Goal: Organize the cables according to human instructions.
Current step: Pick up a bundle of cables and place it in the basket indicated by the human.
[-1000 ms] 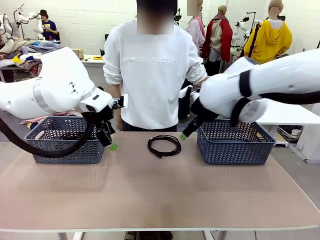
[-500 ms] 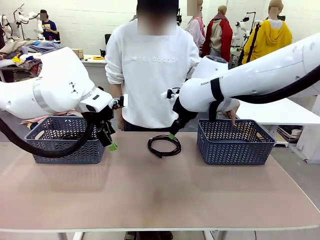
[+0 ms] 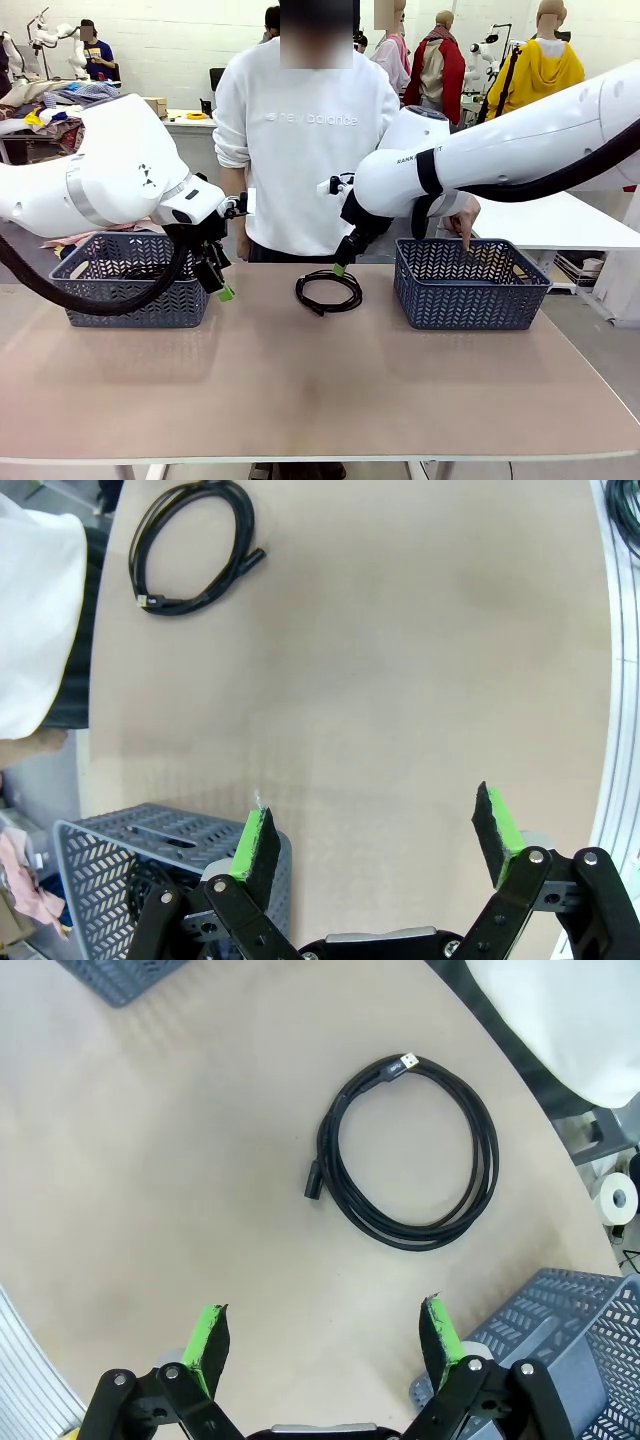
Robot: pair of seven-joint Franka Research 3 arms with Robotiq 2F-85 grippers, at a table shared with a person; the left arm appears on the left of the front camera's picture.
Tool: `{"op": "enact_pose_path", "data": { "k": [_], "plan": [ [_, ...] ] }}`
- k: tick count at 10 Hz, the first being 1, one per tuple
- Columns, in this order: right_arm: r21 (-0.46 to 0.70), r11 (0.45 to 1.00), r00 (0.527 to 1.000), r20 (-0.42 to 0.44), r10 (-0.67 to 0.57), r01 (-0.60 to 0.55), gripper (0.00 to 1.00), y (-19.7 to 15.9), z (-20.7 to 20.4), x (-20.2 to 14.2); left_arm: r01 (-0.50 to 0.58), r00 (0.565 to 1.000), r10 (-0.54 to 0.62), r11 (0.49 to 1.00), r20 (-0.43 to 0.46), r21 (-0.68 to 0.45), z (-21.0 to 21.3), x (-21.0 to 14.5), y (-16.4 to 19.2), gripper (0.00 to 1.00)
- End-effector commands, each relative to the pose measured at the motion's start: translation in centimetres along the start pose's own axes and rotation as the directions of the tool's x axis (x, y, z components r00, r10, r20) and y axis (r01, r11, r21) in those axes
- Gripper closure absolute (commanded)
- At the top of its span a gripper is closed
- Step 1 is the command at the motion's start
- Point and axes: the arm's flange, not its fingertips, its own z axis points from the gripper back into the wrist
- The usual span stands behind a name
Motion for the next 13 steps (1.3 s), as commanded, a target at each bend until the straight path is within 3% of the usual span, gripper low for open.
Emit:
{"op": "enact_pose_path", "data": {
  "k": [1, 4, 9, 13],
  "plan": [
    [-0.013, 1.0, 1.0, 0.007, 0.006, -0.005, 0.0, 0.0, -0.1, -0.4, 0.004, 1.0, -0.004, 1.0, -0.006, 0.004, 0.1, -0.2, 0.0, 0.0],
    [0.0, 1.0, 1.0, -0.001, -0.001, 0.001, 0.0, 0.0, 0.0, -0.1, 0.004, 1.0, -0.004, 1.0, -0.006, 0.004, 0.1, -0.2, 0.0, 0.0],
    [0.055, 0.998, 0.996, -0.081, -0.038, 0.042, 0.0, -1.6, -7.6, 5.1, 0.004, 1.0, -0.004, 1.0, -0.006, 0.004, 0.1, -0.2, 0.0, 0.0],
    [0.061, 0.998, 0.991, -0.133, -0.012, 0.02, 0.0, -2.2, -11.1, 8.7, 0.004, 1.0, -0.004, 1.0, -0.006, 0.004, 0.1, -0.2, 0.0, 0.0]
  ]
}}
